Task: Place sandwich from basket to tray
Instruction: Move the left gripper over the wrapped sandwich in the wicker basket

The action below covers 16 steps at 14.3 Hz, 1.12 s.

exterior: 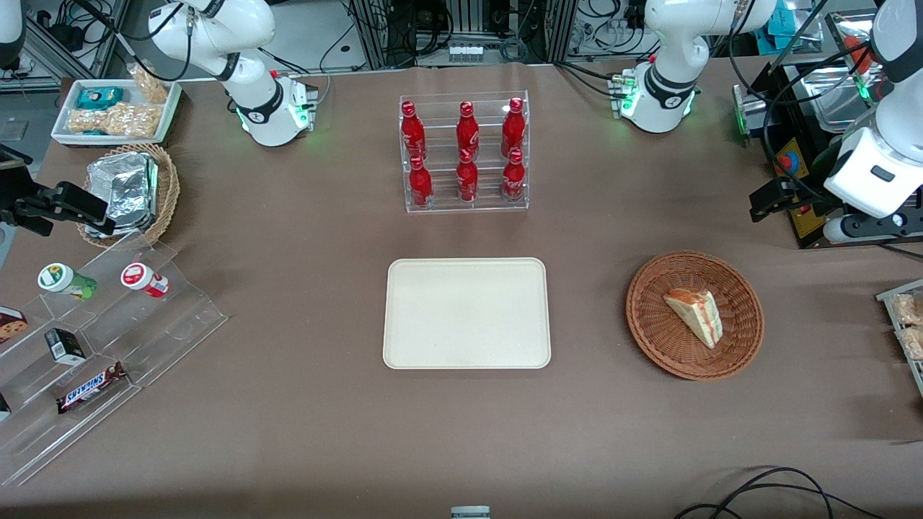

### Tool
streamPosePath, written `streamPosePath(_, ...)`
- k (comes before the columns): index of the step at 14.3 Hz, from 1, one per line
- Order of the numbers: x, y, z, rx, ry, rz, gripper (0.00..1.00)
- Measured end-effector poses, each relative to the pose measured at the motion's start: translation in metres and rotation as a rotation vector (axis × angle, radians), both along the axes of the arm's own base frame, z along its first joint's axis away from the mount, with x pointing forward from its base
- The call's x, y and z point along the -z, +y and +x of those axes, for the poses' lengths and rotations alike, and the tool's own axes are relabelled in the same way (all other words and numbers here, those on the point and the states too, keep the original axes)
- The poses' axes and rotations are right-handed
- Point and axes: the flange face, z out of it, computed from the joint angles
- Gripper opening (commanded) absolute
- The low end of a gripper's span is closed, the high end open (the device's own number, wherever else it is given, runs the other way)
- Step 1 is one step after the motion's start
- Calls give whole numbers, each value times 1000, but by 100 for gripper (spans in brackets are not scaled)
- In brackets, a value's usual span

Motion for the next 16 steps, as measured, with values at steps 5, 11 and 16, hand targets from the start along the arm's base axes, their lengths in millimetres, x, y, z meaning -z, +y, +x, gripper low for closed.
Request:
streamPosePath(5, 1, 0, -1, 0, 14, 1, 100)
streamPosePath(11, 7, 1, -3, 0, 45, 3, 100)
streamPosePath(16, 55, 1, 7, -7, 133, 9, 100)
